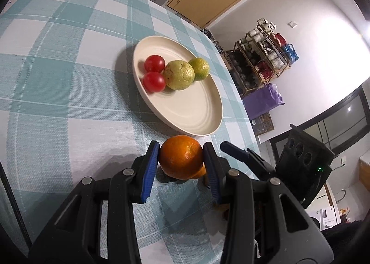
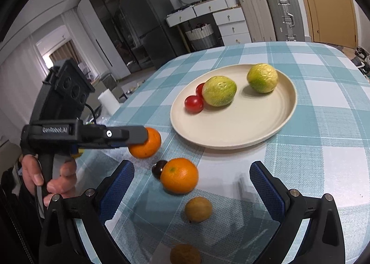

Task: Organize fruits
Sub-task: 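Grasp the smaller orange with the right gripper while the left holds its orange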

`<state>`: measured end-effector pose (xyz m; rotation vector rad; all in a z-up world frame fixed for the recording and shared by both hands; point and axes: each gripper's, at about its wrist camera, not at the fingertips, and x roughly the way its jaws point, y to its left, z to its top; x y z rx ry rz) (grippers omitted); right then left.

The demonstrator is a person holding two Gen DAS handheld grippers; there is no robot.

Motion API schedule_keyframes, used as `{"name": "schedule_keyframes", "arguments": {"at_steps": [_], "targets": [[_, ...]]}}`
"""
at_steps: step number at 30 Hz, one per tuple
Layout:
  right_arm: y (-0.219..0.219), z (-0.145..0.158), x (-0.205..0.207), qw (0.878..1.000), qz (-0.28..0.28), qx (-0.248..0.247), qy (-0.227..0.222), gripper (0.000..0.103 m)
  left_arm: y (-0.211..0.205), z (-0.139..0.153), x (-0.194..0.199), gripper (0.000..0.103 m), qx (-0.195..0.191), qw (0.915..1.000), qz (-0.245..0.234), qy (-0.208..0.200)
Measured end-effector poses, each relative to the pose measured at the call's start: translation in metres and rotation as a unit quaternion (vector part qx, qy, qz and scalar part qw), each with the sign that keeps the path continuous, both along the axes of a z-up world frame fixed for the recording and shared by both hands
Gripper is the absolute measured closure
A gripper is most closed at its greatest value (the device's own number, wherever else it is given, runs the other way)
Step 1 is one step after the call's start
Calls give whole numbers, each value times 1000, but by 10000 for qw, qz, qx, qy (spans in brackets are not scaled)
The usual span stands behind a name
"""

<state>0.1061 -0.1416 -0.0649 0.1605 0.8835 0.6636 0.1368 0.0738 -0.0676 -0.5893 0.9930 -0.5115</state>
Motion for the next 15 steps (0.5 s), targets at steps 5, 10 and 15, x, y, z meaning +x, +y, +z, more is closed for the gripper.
{"name": "schedule_keyframes", "arguments": {"at_steps": [5,10,15], "targets": [[11,-5,0,9997,110,-176,111,1,13,0,-7,67,-81,10000,58,-2],[16,-9,2,9994,167,-238,196,15,22,-6,-12,67,-155,9998,112,43],[20,-14,6,9988,190,-192,420,24,29,-11,-16,67,-208,9996,149,106]]}}
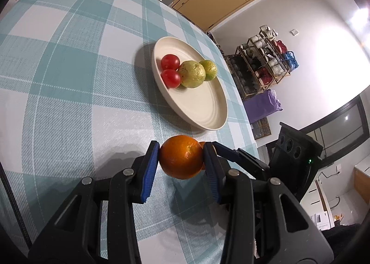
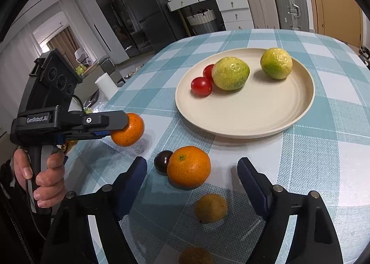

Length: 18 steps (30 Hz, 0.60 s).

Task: Organize fruits
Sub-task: 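Grasp the smaller orange with the right gripper while the left holds its orange, then lift both oranges and carry them over the cream plate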

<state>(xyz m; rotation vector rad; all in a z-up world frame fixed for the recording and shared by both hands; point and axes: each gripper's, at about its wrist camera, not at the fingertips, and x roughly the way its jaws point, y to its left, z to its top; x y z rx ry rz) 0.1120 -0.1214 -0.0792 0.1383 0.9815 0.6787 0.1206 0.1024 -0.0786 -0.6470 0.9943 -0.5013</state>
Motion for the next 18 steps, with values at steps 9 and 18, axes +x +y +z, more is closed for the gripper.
{"name": "schedule_keyframes", "arguments": {"at_steps": [9,18], "targets": [[6,-3,0,9999,20,-16,148,62,9,0,-8,67,-25,9999,98,-1],[-6,10,-5,9997,-137,168,-69,63,10,13,-7,67,95,9998,103,-152]]}}
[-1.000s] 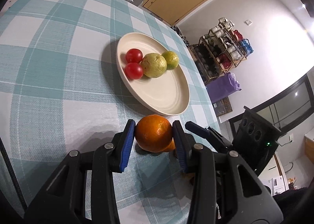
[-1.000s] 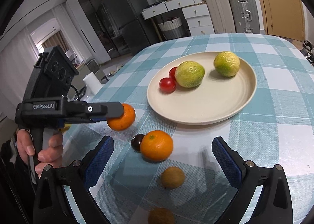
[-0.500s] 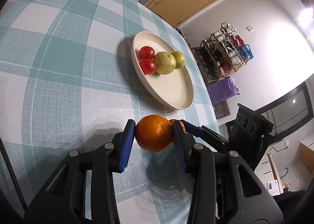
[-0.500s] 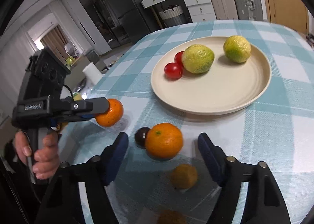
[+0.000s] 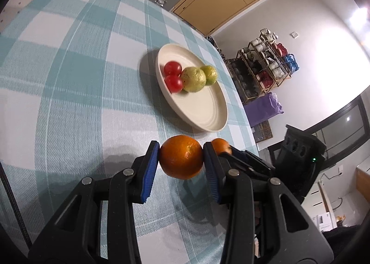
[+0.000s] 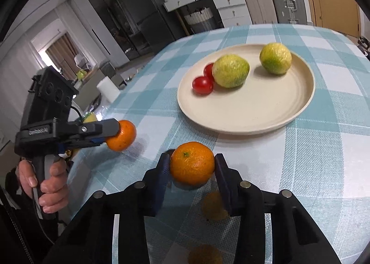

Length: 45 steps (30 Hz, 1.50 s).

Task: Organize fruits
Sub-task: 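Lift both oranges and carry them over the cream plate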

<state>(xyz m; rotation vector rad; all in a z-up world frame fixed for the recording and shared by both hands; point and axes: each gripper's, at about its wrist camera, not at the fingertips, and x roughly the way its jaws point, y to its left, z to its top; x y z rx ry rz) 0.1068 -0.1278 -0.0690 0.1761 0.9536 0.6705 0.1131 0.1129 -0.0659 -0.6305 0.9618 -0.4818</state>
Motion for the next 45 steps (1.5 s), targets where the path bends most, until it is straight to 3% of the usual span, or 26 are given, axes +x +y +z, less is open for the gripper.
{"name": "schedule_keyframes", "arguments": {"at_steps": [12,15,28,35,45], "targets": [[-29,40,10,9974,-240,435,-529,63,-2,46,36,67,210,9984,247,-472],[-35,52,22,9963,-287,479,-659,63,-9,55,49,67,335,9973,291,-593],[-42,88,93,9954,-523,387,-702,63,-43,76,132,67,215,9978,84,-629],[-37,87,136,9952,-640,346,-651,63,-55,65,176,67,60,9987,162,-478],[-24,58,171,9958,-739,37,-532,63,-61,30,212,67,65,9998,139,-151]]}}
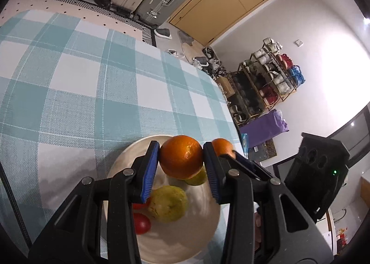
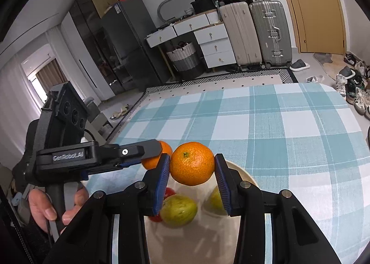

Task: Organize fruits
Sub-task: 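Lift both oranges and carry them over the cream plate, then lower both oranges onto the plate beside the citrus and open both grippers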

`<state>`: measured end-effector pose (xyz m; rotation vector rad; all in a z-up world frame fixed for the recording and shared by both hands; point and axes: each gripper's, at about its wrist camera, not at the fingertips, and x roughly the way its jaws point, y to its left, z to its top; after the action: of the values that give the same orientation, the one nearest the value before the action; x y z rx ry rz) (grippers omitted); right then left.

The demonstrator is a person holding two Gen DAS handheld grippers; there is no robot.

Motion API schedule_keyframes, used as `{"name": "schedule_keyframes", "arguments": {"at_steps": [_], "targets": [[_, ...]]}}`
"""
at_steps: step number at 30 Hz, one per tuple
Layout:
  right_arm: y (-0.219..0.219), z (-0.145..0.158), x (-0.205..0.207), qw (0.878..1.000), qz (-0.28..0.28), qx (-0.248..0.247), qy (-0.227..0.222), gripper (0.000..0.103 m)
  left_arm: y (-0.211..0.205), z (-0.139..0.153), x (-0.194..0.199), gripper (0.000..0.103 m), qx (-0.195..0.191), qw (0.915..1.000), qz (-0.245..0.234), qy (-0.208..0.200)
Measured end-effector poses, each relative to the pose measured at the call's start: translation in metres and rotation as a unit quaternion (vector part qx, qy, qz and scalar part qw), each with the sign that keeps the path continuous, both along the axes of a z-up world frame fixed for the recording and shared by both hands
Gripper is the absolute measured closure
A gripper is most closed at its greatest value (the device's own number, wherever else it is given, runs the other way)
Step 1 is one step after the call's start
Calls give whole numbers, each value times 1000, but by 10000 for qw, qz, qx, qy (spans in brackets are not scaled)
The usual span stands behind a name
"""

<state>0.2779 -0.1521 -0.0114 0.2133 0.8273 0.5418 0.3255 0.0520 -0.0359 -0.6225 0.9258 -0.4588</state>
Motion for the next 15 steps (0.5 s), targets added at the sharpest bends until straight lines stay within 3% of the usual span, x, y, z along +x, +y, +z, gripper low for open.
{"name": "schedule_keyframes", "arguments": {"at_steps": [4,15], "targets": [[3,-20,11,9997,-17,-30,227,63,-2,-14,8,67,-36,9999,-64,125],[22,-38,14,9982,111,-571,121,63,-9,-42,28,67,-135,9990,-100,412]]}}
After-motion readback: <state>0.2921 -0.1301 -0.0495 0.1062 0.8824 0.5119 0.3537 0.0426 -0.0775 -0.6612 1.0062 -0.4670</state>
